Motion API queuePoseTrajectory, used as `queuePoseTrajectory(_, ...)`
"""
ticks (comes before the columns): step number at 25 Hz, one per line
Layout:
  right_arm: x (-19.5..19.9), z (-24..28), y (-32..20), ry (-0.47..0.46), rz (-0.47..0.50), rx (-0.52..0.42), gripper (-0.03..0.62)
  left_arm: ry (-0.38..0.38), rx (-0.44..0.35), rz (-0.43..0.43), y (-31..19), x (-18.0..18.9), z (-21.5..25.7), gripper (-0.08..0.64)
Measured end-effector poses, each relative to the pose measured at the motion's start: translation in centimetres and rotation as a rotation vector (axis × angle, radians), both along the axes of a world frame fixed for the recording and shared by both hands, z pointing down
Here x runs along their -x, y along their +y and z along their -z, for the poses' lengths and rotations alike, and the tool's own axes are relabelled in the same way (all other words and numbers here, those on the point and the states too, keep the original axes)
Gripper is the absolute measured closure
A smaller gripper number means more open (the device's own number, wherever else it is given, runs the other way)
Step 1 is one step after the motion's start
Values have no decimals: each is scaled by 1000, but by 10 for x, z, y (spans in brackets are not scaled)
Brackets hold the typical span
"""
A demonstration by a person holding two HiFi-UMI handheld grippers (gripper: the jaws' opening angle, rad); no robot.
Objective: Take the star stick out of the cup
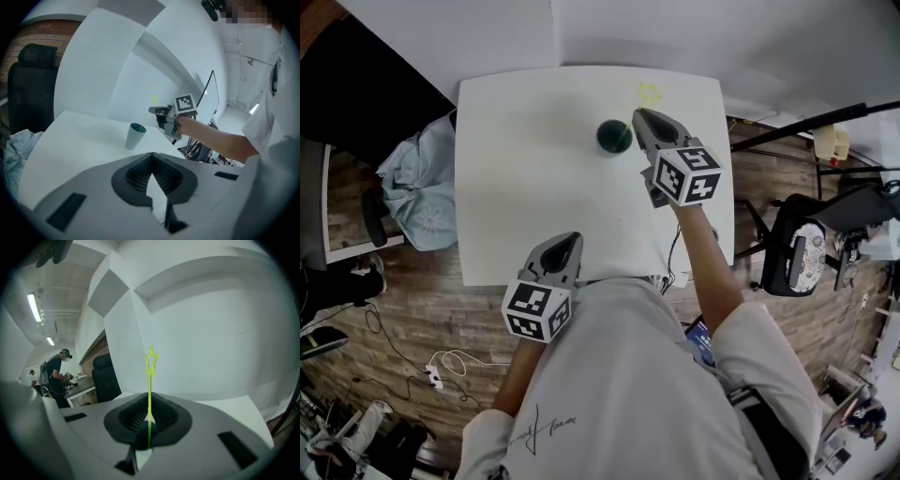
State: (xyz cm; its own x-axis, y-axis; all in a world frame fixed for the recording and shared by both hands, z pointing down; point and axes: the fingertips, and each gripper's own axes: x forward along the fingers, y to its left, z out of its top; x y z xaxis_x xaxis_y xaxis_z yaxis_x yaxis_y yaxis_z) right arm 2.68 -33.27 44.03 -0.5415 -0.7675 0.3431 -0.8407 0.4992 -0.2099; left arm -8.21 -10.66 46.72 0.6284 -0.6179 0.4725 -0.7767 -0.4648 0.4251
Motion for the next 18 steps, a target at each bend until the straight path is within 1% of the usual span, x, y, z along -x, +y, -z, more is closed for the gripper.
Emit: queuePoseTrajectory(18,-3,26,9,-8,-5,-55,566,8,-30,-6,3,3,8,566)
